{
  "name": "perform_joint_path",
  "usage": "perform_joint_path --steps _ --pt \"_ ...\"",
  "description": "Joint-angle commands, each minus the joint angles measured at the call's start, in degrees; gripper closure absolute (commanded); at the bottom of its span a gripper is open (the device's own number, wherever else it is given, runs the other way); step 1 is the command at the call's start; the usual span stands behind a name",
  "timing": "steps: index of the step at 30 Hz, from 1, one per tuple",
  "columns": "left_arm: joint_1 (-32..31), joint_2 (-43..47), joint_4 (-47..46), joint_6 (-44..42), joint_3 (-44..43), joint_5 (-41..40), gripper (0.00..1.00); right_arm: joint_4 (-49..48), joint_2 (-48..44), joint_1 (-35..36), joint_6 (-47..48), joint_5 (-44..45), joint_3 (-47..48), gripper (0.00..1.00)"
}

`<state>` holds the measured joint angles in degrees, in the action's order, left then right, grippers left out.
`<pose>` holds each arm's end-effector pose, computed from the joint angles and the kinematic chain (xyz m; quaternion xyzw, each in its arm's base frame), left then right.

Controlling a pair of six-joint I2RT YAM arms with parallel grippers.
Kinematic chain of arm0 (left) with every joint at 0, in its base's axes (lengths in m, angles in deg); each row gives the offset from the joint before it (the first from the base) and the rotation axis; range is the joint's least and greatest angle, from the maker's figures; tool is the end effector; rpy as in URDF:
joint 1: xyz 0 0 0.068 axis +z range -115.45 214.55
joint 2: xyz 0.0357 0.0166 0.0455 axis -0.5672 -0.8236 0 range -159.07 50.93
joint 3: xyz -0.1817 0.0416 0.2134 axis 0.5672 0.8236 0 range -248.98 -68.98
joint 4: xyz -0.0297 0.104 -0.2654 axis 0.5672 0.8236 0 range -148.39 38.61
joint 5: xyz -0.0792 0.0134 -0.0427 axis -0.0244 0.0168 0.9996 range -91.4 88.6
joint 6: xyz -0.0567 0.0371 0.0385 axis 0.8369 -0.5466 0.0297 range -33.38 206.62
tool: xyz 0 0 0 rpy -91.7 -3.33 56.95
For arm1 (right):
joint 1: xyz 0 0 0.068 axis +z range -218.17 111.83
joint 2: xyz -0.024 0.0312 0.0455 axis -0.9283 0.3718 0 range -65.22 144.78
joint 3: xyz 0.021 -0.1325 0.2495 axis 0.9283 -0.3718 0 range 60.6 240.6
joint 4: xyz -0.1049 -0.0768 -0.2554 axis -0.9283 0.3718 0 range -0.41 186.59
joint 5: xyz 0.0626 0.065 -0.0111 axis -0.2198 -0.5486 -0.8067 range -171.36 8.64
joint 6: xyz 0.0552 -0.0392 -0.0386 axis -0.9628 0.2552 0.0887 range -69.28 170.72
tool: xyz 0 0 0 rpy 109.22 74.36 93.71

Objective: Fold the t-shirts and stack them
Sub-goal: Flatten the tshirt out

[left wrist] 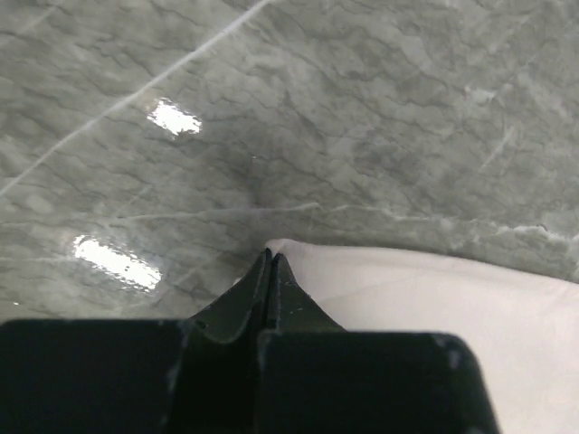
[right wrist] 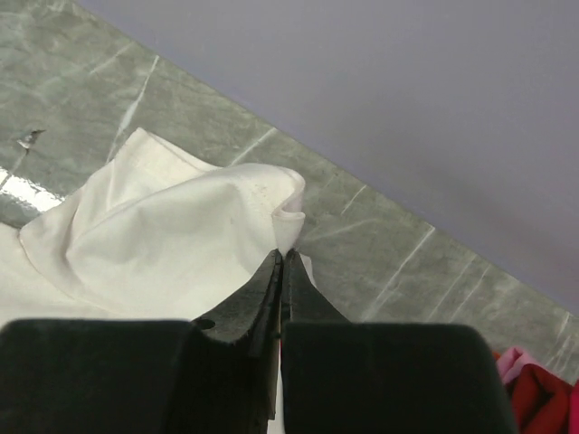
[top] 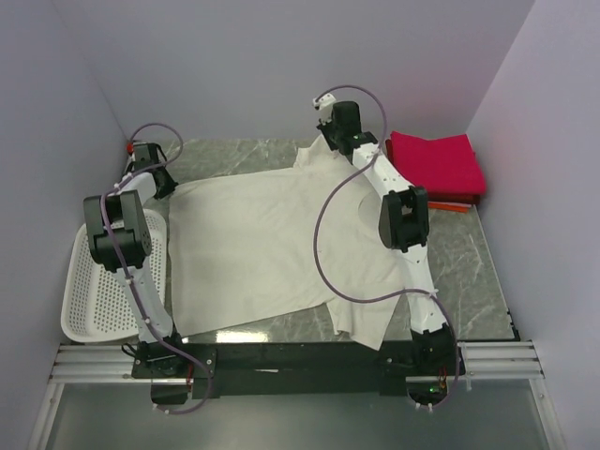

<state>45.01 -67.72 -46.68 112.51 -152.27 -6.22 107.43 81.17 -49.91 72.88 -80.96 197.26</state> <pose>0.4943 0.0970 0.1436 -0.3045 0.8787 -0.0104 0.3676 0.6187 0.2037 0.2138 -0.2937 0.8032 -0.0207 0.5179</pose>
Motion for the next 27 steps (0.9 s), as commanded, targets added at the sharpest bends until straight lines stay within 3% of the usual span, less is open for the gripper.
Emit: perform_joint_path --steps 1,9,13,17,22,27 --pt "0.3 0.8 0.6 -2.0 -2.2 1.6 1.0 -1.5 -5.1 -0.2 -1.2 -2.9 1.8 1.0" --pt "0.5 2.9 0.1 -3.0 -2.1 3.6 1.0 3.1 -19.0 -0.3 -5.4 -15.4 -4.8 1.0" --pt "0.7 3.6 -0.6 -2.2 -1.7 5.2 1.0 2.1 -27.7 0.1 -5.8 -16.3 -10.7 1.0" --pt "0.9 4.0 -0.6 -2.2 -1.4 5.4 1.0 -3.0 -33.0 2.4 -1.7 -13.5 -25.8 1.0" --pt "0.9 4.1 -0.1 -2.0 -1.9 6.7 1.0 -2.4 -25.9 3.3 -1.7 -7.0 -24.5 1.0" --pt "1.0 4.7 0.4 -2.3 -2.8 5.8 1.0 3.6 -12.3 3.6 -1.7 -3.7 -7.5 1.0"
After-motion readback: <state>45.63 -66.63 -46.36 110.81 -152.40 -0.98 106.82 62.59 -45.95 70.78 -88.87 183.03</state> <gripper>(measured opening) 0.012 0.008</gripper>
